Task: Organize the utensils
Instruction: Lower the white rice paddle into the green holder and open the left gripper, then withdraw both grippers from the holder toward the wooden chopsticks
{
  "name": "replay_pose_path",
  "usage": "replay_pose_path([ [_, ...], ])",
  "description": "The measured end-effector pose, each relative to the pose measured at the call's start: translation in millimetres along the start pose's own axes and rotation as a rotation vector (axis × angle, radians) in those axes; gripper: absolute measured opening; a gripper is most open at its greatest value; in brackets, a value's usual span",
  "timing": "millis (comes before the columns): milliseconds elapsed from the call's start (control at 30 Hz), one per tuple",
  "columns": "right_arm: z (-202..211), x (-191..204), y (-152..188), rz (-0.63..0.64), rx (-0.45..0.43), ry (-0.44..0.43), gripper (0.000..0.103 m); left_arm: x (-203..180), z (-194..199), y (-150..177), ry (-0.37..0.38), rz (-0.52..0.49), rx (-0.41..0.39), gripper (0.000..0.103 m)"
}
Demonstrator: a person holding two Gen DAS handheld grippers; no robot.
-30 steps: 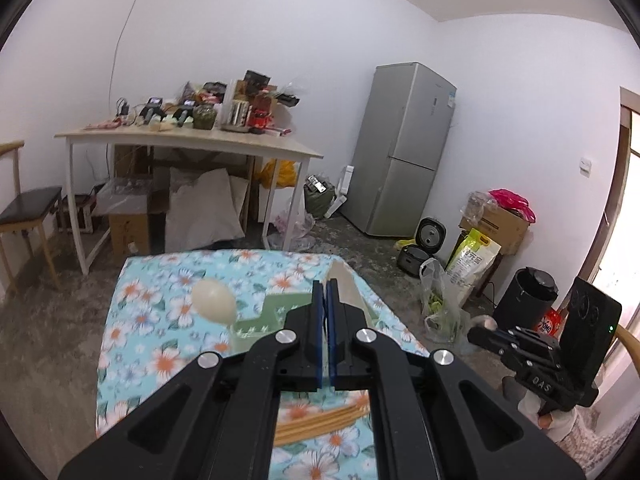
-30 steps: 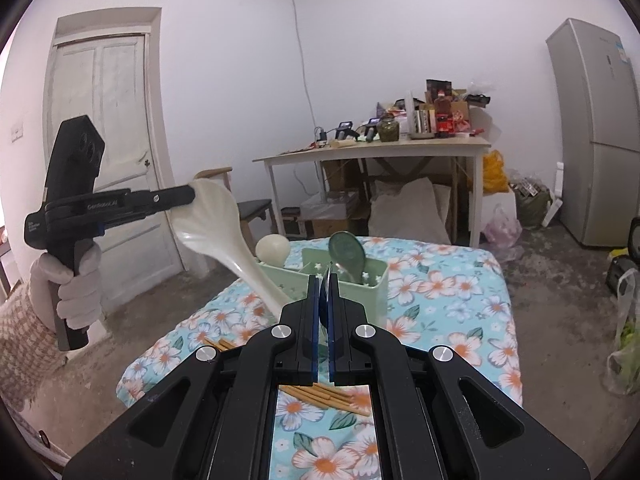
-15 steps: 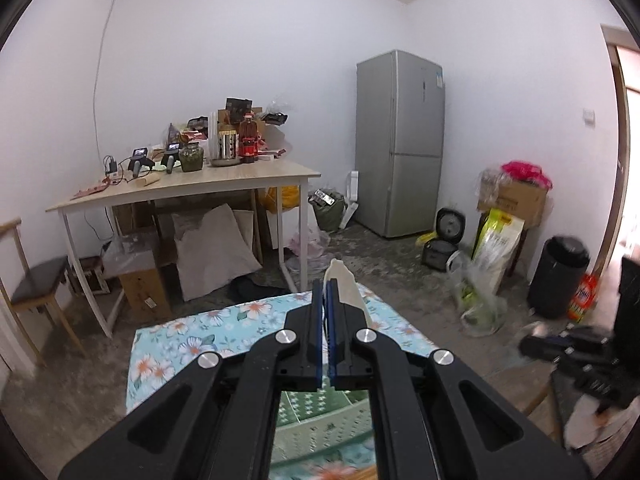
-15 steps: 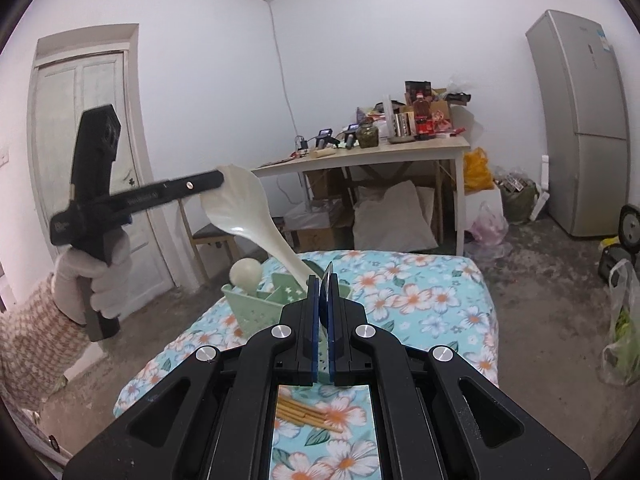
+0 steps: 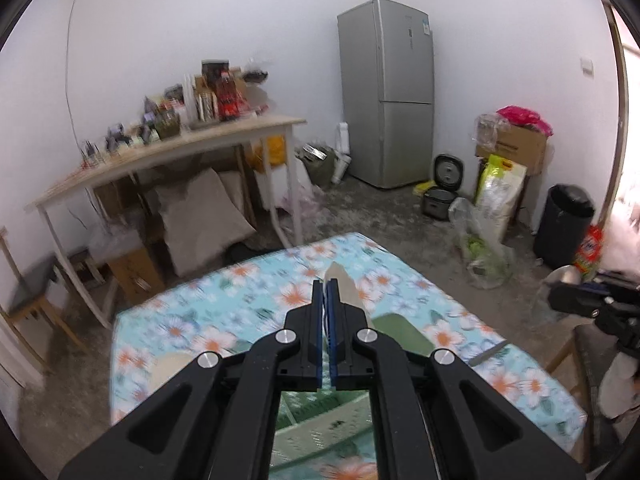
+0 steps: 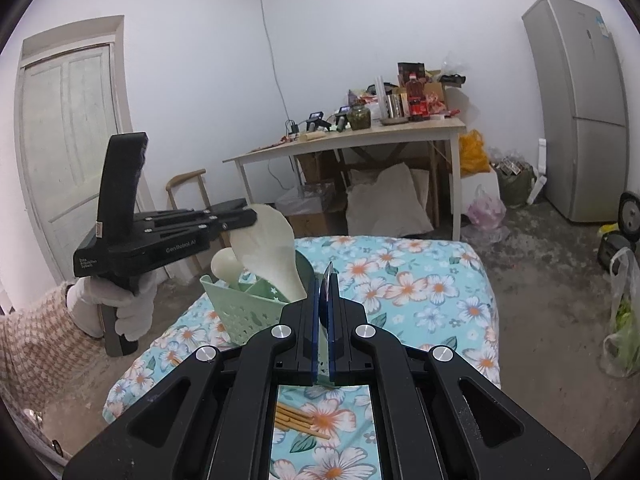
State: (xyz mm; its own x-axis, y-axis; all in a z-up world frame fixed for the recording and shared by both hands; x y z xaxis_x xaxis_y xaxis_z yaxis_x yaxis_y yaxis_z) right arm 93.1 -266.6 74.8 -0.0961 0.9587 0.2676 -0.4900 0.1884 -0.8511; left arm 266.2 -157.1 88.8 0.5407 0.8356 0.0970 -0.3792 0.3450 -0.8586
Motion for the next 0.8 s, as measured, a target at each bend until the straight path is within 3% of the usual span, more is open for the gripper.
replay_pose_path([
  [67,-0.8,1.6,-0.7,0.005,0.002,0.002,0.002,5.3,-0.8,2.1,0.052,0.055,0.011,0.004],
  [300,-1.0,7.0,-5.8,0.009,-0.002,0.005,0.002,22.6,16.4,6.4,0.167,0.227,-0.007,0.028],
  [500,7.0,18.3,-24.4,-0.006,-0.035,-0.059,0.002,48.2,50.0,14.2,0.146,0.314,-0.065,0.035],
  [800,-3.8,61.4,-94.0,-0.014,-0.103,-0.340,0.002,95.0,105.7,81.1,0.014,0.459,-0.095,0.040],
])
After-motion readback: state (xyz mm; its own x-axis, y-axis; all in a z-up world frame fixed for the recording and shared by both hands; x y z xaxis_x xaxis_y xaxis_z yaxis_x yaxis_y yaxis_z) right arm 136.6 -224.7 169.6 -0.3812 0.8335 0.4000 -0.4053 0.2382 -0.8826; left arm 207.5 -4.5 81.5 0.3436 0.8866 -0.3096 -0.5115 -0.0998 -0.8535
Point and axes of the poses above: each gripper's, at about its wrist camera, not at the fingertips, and z roughly against the way its jaws point, x to its left, y to its underside, the point moved 3 cm from there along -z, roughly the way its jaws point, and after that the axes turned 8 degrees about -y, right-handed, at the moved point
